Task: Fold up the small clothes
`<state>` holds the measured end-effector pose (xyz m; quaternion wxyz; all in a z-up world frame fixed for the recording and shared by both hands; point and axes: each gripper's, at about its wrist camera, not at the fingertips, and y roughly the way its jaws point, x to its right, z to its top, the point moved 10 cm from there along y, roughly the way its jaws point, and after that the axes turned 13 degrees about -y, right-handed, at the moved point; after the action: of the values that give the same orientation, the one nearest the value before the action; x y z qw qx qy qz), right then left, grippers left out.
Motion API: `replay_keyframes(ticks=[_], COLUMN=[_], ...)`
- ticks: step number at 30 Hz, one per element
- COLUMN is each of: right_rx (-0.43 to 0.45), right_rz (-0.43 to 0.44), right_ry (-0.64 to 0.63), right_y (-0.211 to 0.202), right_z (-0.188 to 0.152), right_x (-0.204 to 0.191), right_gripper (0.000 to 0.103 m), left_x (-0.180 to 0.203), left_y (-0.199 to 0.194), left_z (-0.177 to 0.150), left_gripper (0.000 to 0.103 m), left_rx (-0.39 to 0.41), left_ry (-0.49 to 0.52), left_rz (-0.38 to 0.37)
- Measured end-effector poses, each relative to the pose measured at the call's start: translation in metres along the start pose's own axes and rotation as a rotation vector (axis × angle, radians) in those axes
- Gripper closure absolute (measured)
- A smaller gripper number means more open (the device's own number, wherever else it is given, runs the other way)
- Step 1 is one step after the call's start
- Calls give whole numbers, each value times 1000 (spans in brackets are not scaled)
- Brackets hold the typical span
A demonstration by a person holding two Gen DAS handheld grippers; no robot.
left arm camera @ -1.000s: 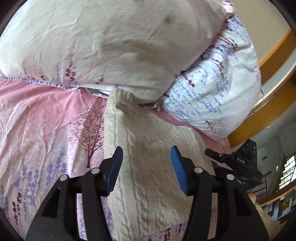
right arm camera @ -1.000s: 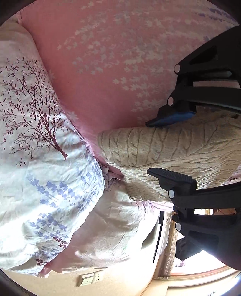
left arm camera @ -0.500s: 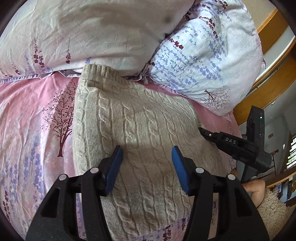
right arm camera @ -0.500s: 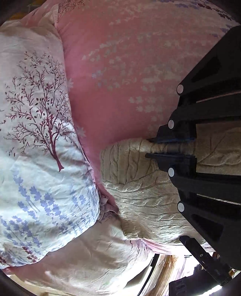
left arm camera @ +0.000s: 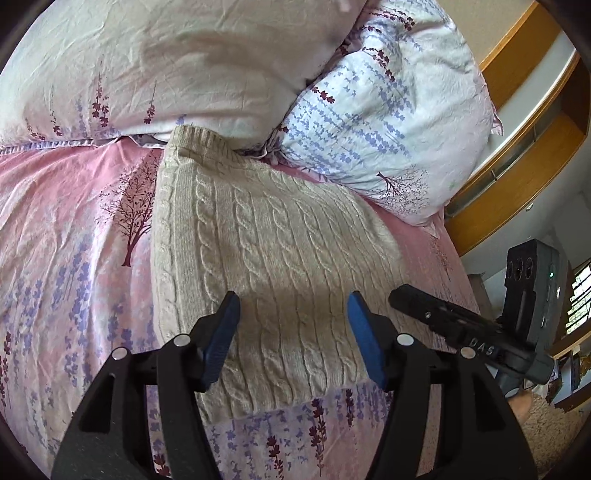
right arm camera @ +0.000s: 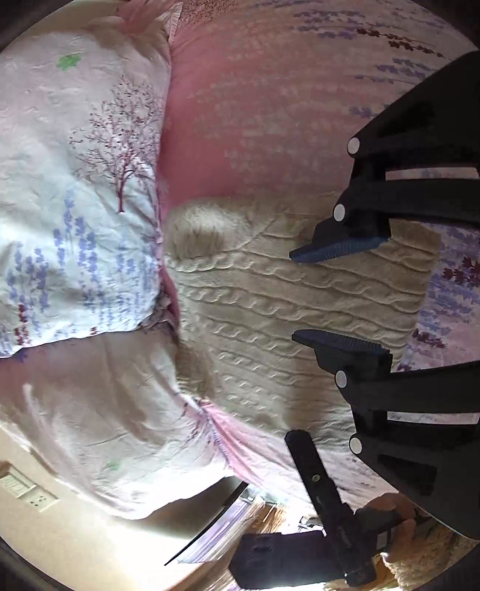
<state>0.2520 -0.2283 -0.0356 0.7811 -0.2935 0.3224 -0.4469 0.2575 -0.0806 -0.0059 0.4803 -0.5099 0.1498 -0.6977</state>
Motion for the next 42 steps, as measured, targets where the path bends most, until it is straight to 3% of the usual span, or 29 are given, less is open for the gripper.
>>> replay_keyframes(ticks=[7, 10, 12, 14, 17, 19, 23, 28, 33, 42], right_rx=[19, 15, 42, 59, 75, 65, 23, -40, -88, -156], right_rz=[-115, -121, -139, -189, -240, -288, -376, -404, -376, -354], right_ry=[-73, -22, 21, 38, 50, 57, 54, 41, 22, -1], right_y=[5, -9, -27, -41, -58, -64, -66, -59, -49, -34], right_z=[-5, -3, -5, -9, -21, -31, -52, -69, -78, -92], right_x=[11, 13, 16, 21, 26, 30, 35, 25, 11, -2], right_gripper=[62, 60, 54, 33, 27, 13, 7, 1, 1, 1], left_x=[1, 1, -5, -20, -48, -67, -89, -97, -96, -103], left_y=[17, 4, -13, -28, -45, -53, -62, -58, -48, -32], left_z=[1, 3, 2, -3, -15, -26, -47, -66, -76, -89], left_gripper=[41, 41, 37, 30, 29, 27, 25, 20, 12, 8], left_rx=[-6, 3, 35, 67, 83, 81, 76, 50, 20, -38], left_ry=[13, -14, -18, -9, -39, -65, -79, -54, -25, -23], left_rz=[30, 23, 28, 86, 142, 187, 241, 297, 344, 389])
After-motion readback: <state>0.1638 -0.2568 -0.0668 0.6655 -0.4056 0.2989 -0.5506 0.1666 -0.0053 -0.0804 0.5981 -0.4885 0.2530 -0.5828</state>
